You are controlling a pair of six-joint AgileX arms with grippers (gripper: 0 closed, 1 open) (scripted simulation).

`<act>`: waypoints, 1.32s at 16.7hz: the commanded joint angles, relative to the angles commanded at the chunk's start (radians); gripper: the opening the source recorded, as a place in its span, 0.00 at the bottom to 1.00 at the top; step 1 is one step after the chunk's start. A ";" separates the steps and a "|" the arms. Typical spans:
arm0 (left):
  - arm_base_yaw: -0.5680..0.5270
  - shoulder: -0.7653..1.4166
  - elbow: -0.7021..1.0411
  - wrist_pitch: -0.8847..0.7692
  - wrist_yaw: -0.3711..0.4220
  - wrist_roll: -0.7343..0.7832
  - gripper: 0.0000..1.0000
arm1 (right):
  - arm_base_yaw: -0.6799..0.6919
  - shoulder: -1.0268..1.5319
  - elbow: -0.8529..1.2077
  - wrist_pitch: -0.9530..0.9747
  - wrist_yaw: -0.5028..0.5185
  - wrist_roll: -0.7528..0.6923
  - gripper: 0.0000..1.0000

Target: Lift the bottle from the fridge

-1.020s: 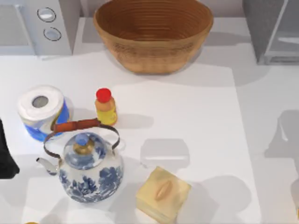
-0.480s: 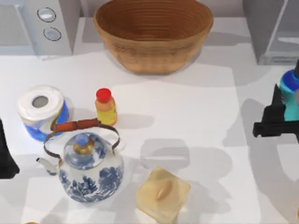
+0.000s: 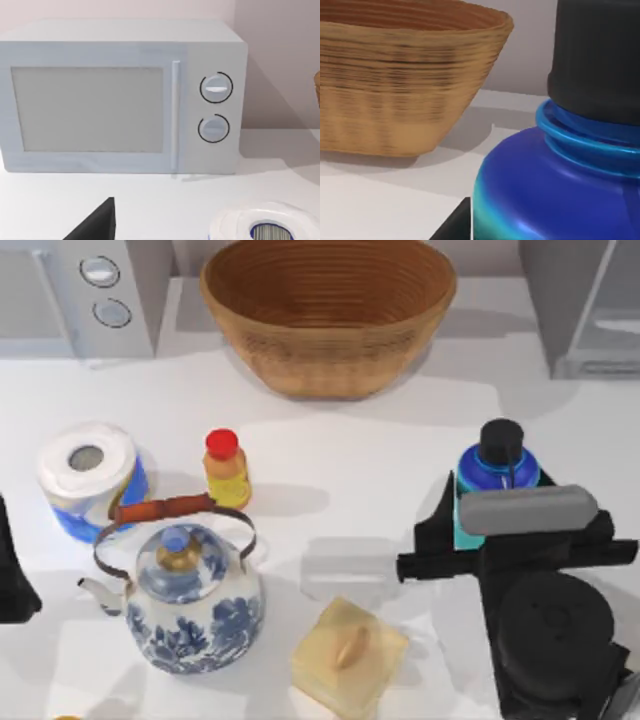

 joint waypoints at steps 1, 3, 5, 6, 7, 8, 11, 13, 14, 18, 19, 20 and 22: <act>0.000 0.000 0.000 0.000 0.000 0.000 1.00 | 0.030 0.048 0.023 0.052 0.030 0.002 0.00; 0.000 0.000 0.000 0.000 0.000 0.000 1.00 | 0.075 0.121 0.064 0.136 0.075 0.004 0.00; 0.000 0.000 0.000 0.000 0.000 0.000 1.00 | 0.100 0.159 0.091 0.185 0.099 0.005 0.00; 0.000 0.000 0.000 0.000 0.000 0.000 1.00 | 0.105 0.166 0.096 0.194 0.104 0.005 0.00; 0.000 0.000 0.000 0.000 0.000 0.000 1.00 | 0.105 0.166 0.096 0.194 0.104 0.005 0.00; 0.000 0.000 0.000 0.000 0.000 0.000 1.00 | 0.105 0.166 0.096 0.194 0.104 0.005 0.00; 0.000 0.000 0.000 0.000 0.000 0.000 1.00 | 0.099 0.167 0.095 0.192 0.098 0.007 0.00; 0.000 0.000 0.000 0.000 0.000 0.000 1.00 | 0.080 0.205 0.119 0.209 0.066 0.005 0.00; 0.000 0.000 0.000 0.000 0.000 0.000 1.00 | 0.060 0.240 0.138 0.221 0.045 0.004 0.00; 0.000 0.000 0.000 0.000 0.000 0.000 1.00 | -0.039 0.371 0.220 0.276 -0.038 0.000 0.00; 0.000 0.000 0.000 0.000 0.000 0.000 1.00 | -0.053 0.387 0.232 0.283 -0.051 0.000 0.00; 0.000 0.000 0.000 0.000 0.000 0.000 1.00 | -0.058 0.392 0.237 0.286 -0.056 0.000 0.00; 0.000 0.000 0.000 0.000 0.000 0.000 1.00 | -0.058 0.392 0.237 0.286 -0.056 0.000 0.00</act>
